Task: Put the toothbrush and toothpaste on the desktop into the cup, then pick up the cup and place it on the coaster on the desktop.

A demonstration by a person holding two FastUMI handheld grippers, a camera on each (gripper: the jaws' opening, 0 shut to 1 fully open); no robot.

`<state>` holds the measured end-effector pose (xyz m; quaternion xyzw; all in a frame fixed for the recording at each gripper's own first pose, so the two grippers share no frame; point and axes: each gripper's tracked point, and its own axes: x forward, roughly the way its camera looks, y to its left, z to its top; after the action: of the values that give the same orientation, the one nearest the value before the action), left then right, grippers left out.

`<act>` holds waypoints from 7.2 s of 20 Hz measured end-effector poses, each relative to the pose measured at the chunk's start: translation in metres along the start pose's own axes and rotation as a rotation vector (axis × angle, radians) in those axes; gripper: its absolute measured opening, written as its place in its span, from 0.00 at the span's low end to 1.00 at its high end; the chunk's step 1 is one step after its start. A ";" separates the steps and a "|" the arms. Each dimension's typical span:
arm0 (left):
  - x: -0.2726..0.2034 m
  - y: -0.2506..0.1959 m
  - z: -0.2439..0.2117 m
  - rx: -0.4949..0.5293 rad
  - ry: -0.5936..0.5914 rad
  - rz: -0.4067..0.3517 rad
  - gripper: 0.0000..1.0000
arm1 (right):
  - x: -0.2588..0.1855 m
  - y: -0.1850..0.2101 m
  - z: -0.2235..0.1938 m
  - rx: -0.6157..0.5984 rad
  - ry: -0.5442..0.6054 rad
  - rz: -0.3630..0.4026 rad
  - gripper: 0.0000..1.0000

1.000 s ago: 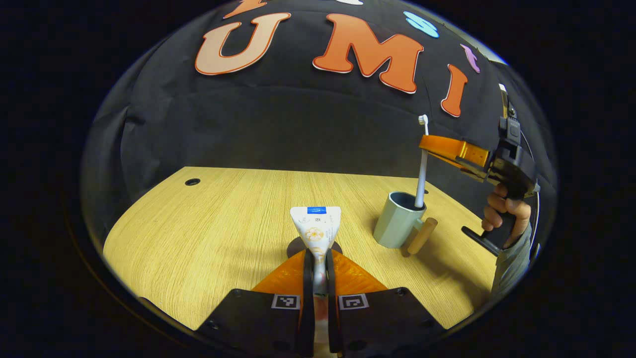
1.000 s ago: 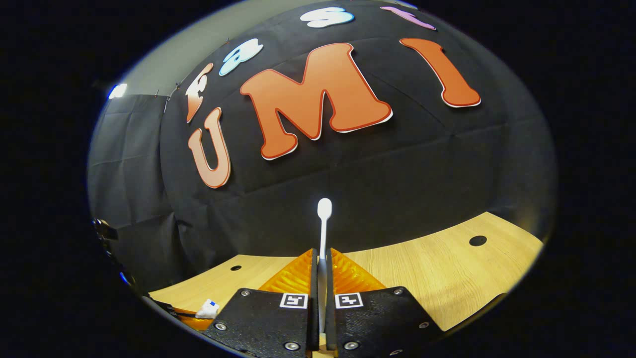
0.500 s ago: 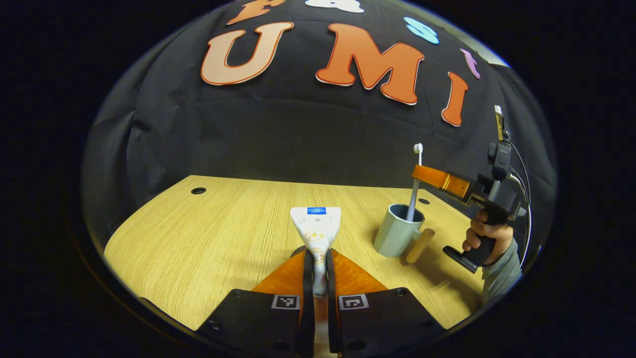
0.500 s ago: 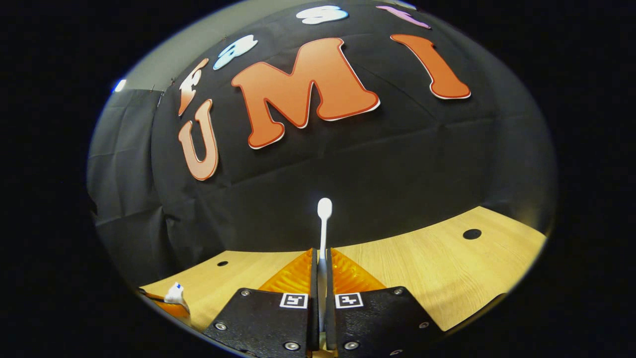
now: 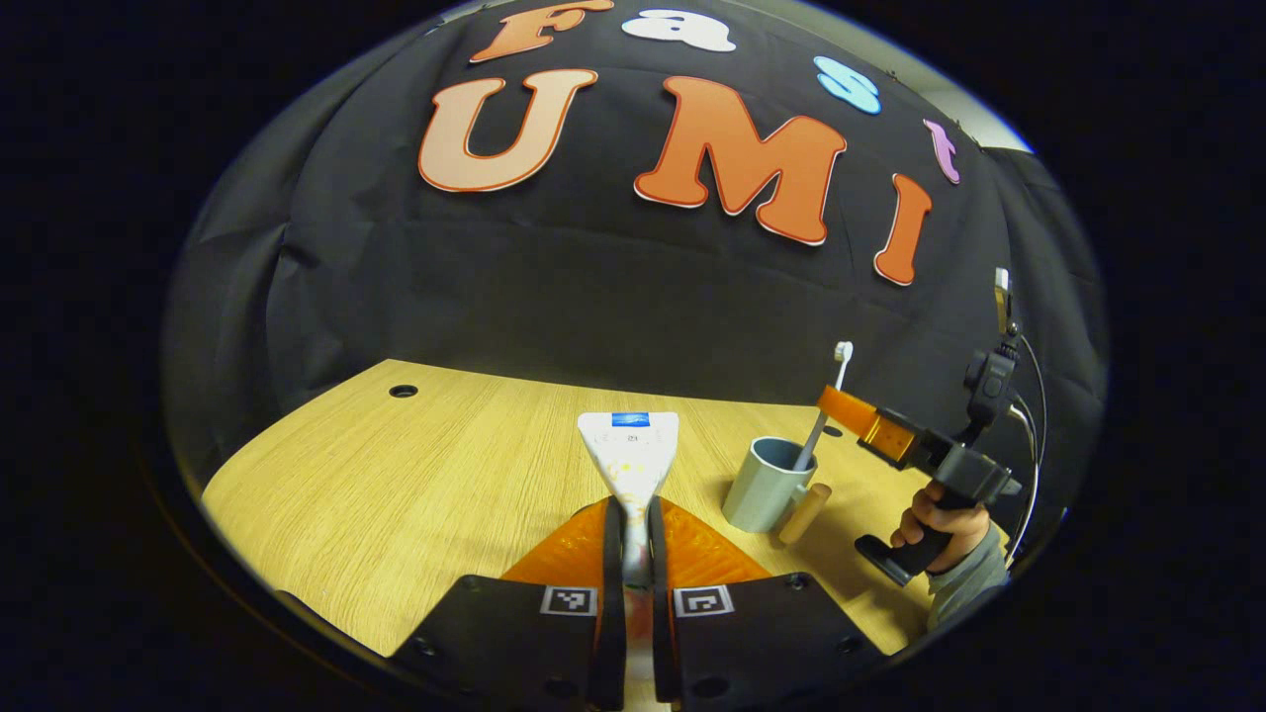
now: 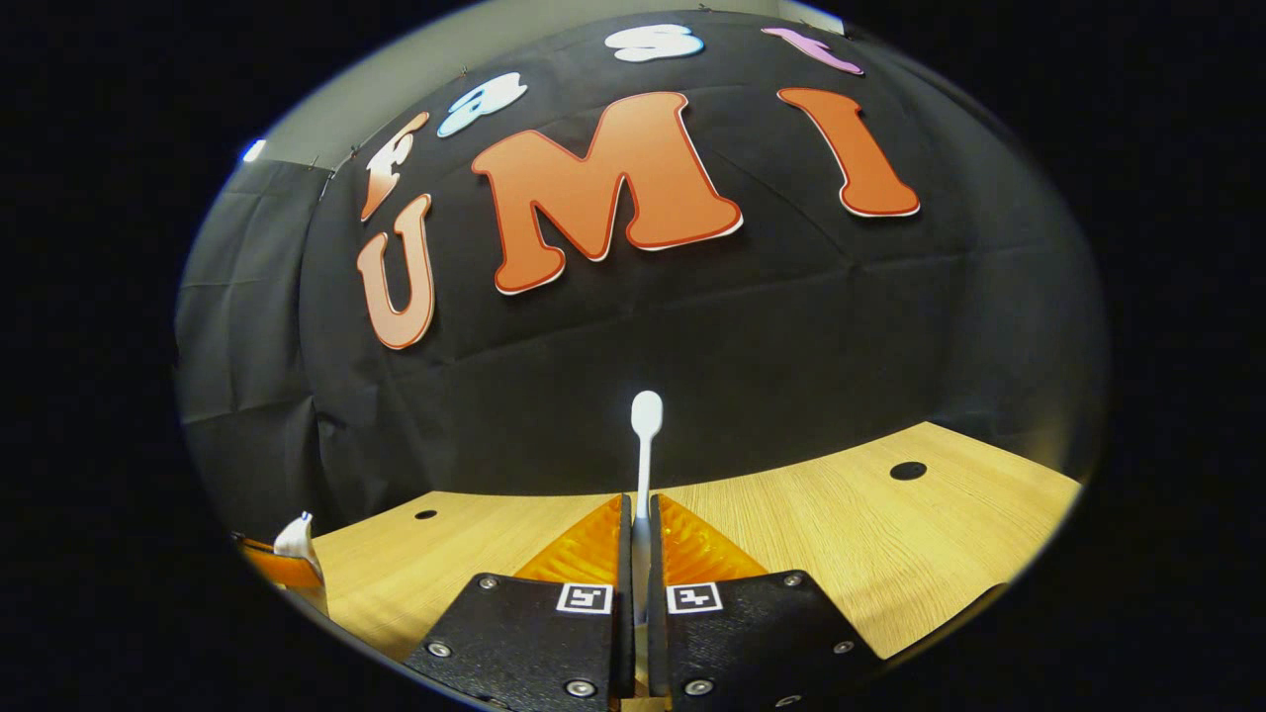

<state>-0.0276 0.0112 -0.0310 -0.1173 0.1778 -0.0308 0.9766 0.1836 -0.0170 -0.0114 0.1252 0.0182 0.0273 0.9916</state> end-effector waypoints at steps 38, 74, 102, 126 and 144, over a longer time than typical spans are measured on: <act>0.121 -0.123 0.081 -0.108 -0.254 -0.200 0.14 | -0.088 -0.075 0.011 0.157 0.047 -0.058 0.52; 0.183 -0.170 0.041 0.012 -0.233 -0.234 0.26 | -0.119 -0.091 0.018 0.074 -0.024 -0.033 0.67; 0.058 -0.071 0.097 0.152 -0.405 -0.079 0.97 | -0.099 0.000 -0.010 -0.043 0.125 0.119 0.67; 0.039 0.028 0.071 0.200 -0.438 0.068 0.98 | -0.055 0.025 -0.048 -0.300 0.617 -0.022 0.68; 0.048 0.029 0.046 0.152 -0.369 0.027 0.97 | -0.029 0.006 -0.120 -0.235 0.990 -0.055 0.70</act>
<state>0.0344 0.0440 -0.0126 -0.0447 -0.0056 -0.0090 0.9989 0.1492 0.0166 -0.1257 -0.0155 0.4859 0.0593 0.8719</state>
